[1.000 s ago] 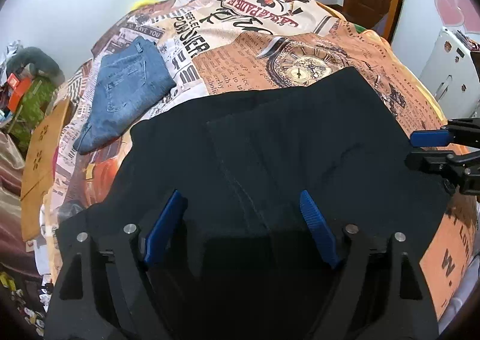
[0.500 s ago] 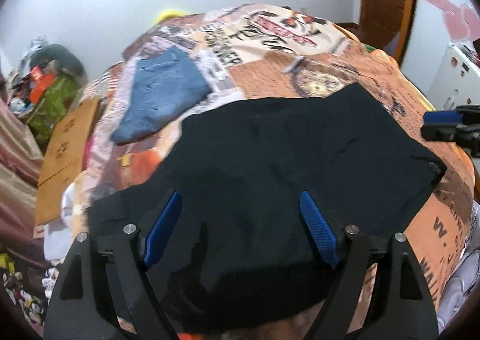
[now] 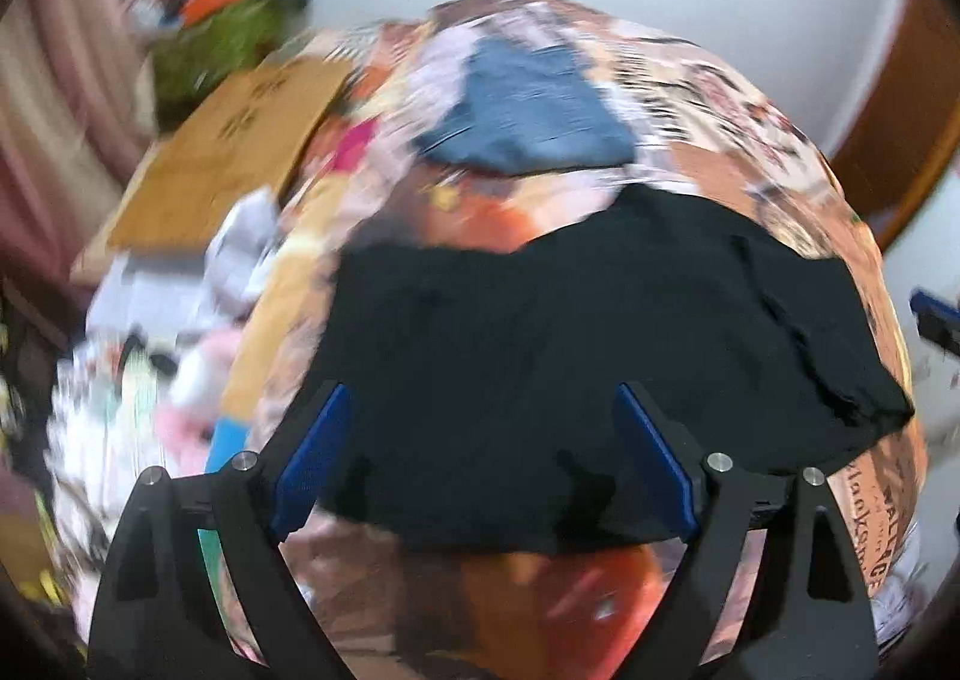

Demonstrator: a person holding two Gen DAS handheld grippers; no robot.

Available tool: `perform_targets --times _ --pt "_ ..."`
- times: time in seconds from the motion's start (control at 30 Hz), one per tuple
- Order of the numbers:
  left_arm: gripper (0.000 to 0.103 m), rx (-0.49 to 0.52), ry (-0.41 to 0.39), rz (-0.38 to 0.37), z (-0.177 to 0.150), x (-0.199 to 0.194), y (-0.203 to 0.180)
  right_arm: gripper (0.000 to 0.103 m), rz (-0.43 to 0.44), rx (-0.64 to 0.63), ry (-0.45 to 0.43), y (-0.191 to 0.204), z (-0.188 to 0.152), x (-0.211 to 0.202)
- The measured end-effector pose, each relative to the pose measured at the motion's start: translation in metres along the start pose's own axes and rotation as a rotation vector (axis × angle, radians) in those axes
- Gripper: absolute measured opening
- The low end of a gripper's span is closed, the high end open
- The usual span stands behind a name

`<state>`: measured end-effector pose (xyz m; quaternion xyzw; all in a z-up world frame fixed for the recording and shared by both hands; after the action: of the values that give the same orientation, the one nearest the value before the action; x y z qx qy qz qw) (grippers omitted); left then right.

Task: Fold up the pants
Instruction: 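Lay the lifted corner down with the right gripper and release it, then grasp the folded trouser edge with the left gripper and lift it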

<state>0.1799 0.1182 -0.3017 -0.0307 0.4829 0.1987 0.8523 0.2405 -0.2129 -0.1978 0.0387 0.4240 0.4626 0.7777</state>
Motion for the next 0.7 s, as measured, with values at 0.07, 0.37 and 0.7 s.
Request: perform_targets --times 0.07,0.37,0.7 --pt "0.089 -0.067 0.043 -0.023 -0.008 0.007 0.019 0.048 0.009 -0.021 0.022 0.008 0.000 0.012" --pt "0.089 -0.246 0.205 -0.153 -0.048 0.043 0.054 0.048 0.021 -0.018 0.099 0.019 -0.011 0.050" --pt "0.095 -0.366 0.303 -0.338 -0.065 0.063 0.041 0.049 0.012 0.045 0.167 0.005 -0.028 0.074"
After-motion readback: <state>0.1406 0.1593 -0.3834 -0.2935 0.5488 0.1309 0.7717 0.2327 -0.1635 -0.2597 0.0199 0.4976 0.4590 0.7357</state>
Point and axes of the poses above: each gripper's, at about its wrist camera, not at the fingertips, and x roughly the way its jaws point, y to its left, z to its top, the point moved 6 cm from there along x, roughly the way its jaws point, and after that the axes turned 15 degrees about z, right-handed, at the moved point
